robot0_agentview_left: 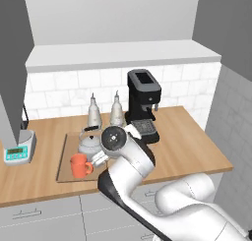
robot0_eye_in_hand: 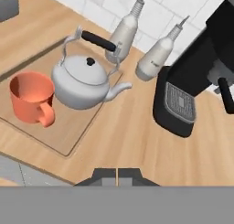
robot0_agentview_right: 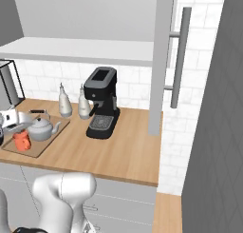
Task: Pick the kettle from the counter and place it on the tray. Then pick the mug from the cabinet and place it on the tray. Then close the cabinet doors.
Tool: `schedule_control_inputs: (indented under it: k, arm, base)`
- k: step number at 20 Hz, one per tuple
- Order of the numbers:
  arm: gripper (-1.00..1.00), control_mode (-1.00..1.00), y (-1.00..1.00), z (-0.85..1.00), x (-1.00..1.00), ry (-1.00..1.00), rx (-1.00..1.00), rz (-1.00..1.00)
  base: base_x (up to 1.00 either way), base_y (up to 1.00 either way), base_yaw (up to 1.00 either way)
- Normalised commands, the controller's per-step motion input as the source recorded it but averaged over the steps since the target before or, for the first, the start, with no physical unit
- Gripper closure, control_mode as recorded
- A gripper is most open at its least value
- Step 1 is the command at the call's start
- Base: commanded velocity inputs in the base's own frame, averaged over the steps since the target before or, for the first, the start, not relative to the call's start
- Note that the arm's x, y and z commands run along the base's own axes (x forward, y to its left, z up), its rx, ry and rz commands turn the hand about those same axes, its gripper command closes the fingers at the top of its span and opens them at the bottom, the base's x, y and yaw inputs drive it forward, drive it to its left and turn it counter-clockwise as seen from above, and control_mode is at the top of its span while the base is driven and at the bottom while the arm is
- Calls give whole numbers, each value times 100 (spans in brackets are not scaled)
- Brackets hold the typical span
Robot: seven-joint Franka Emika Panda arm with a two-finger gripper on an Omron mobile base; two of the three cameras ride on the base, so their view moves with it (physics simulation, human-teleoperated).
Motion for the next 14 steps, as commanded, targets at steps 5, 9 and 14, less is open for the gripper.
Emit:
schedule_control_inputs:
  k: [5,9,14]
  arm:
    - [100,-100,15,-24,-36,-6,-35,26]
    - [100,-100,38,-2,-4,-6,-19,41]
    - [100,-100,23,0,-1,-3,-7,1]
  base:
    - [0,0,0]
    - [0,0,0]
    - [0,0,0]
